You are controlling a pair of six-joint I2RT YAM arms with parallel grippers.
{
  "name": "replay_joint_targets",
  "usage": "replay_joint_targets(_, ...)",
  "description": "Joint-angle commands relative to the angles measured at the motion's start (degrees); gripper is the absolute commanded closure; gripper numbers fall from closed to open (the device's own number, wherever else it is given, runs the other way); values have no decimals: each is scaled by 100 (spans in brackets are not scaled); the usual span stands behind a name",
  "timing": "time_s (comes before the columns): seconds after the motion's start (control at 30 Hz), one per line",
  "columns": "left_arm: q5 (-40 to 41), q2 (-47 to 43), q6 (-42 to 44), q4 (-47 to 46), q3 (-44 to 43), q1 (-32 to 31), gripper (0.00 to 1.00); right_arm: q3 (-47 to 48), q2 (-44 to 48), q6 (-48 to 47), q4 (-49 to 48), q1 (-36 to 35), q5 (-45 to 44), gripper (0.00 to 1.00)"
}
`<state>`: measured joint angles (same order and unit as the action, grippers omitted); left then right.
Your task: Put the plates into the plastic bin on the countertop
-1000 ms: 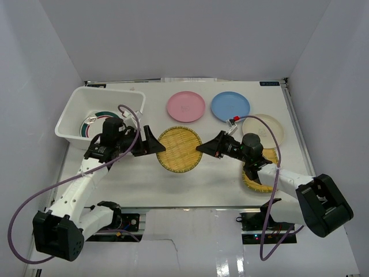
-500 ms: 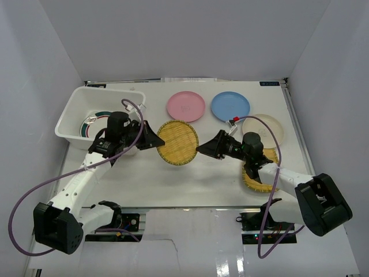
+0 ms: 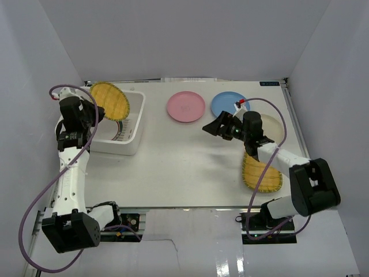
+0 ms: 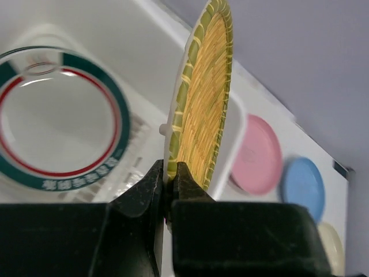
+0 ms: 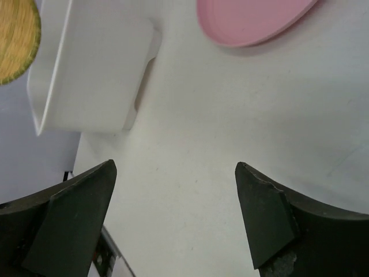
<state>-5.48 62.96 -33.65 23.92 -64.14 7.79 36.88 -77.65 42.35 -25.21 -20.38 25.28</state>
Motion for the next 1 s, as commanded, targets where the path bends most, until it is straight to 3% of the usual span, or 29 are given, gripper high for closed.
replay_joint_targets(0.0,1152,-336,-229,-19,428,187,100,827,-759,-666,482,25,-760,9)
replay_joint_targets(0.13,1856,-399,-379,-440,824,381,95,1863,-1856,-501,535,25,-1340,5)
replay_joint_targets(0.27,1796,128,-458,-503,798,425,89,2514,-2745,-88,535,-27,-1614,5)
replay_joint_targets(0.37,1665,515,-520,-590,815,469,83,2989,-3273,45,649,-202,-1929,12)
replay_joint_targets(0.5,1480,709,-616,-713,912,521,56,3570,-3827,168,886,-379,-2281,20)
replay_joint_targets(0.53,1444,700,-617,-748,982,539,43,3658,-4002,212,913,-414,-2325,21)
replay_joint_targets(0.63,1339,604,-617,-801,1087,548,21,3984,-4311,291,983,-467,-2632,26)
replay_joint_targets(0.77,1041,376,-617,-810,1123,548,10,4204,-4619,397,1045,-484,-2941,42)
replay_joint_targets(0.83,488,270,-599,-897,1088,548,7,4213,-4742,467,1036,-484,-2976,49)
replay_joint_targets(0.87,112,183,-573,-950,1070,548,2,4170,-4742,511,958,-484,-2932,62)
replay_joint_targets(0.97,-690,-10,-538,-916,1026,504,2,3871,-4585,643,755,-484,-2827,85)
